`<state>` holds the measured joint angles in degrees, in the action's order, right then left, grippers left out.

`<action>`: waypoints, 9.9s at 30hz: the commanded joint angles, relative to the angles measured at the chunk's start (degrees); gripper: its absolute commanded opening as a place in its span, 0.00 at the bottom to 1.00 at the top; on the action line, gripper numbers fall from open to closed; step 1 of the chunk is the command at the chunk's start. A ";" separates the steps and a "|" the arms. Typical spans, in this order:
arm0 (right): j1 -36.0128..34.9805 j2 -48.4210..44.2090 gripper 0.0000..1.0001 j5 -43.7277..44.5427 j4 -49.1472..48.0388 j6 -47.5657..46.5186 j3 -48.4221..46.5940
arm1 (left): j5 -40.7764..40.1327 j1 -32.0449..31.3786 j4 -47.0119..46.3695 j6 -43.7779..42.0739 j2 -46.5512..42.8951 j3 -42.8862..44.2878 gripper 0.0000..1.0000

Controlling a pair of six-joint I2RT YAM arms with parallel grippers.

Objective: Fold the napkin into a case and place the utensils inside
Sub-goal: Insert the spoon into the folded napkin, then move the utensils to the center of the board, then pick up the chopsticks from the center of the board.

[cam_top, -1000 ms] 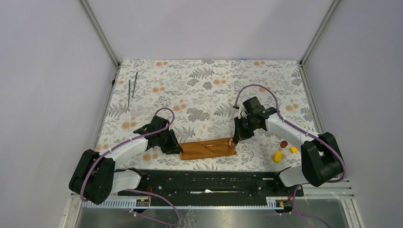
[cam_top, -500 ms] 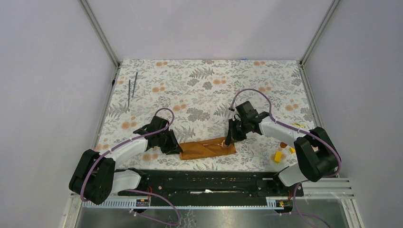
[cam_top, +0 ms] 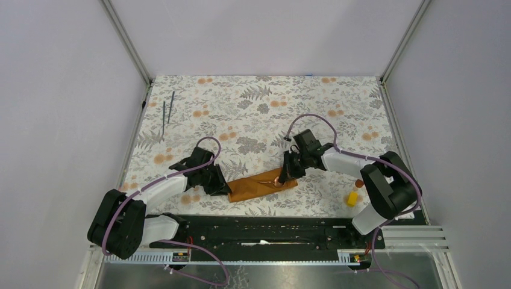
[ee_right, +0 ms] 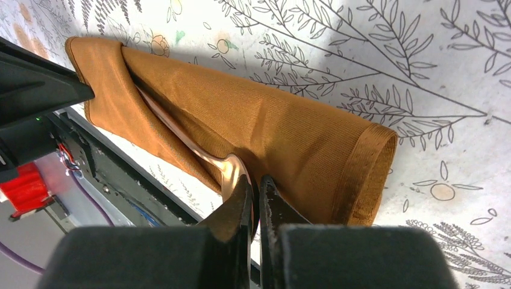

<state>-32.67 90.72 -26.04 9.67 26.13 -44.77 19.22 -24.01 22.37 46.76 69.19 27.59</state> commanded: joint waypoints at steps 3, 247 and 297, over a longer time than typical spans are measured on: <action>-0.67 1.65 0.04 0.68 3.00 -8.35 -4.60 | -2.04 -0.25 -1.53 0.35 -0.11 -0.43 0.26; 16.52 -1.51 0.58 -22.03 -1.20 -1.92 -4.36 | -23.48 -7.28 16.91 -66.02 53.24 59.85 0.03; 16.50 -5.12 0.55 -23.22 -5.75 -0.19 2.02 | -38.49 7.40 21.04 15.86 55.90 71.47 0.00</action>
<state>-15.97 86.56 -47.72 4.95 26.02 -42.48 -18.11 -18.04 44.03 60.03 125.36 99.66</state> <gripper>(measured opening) 0.553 0.059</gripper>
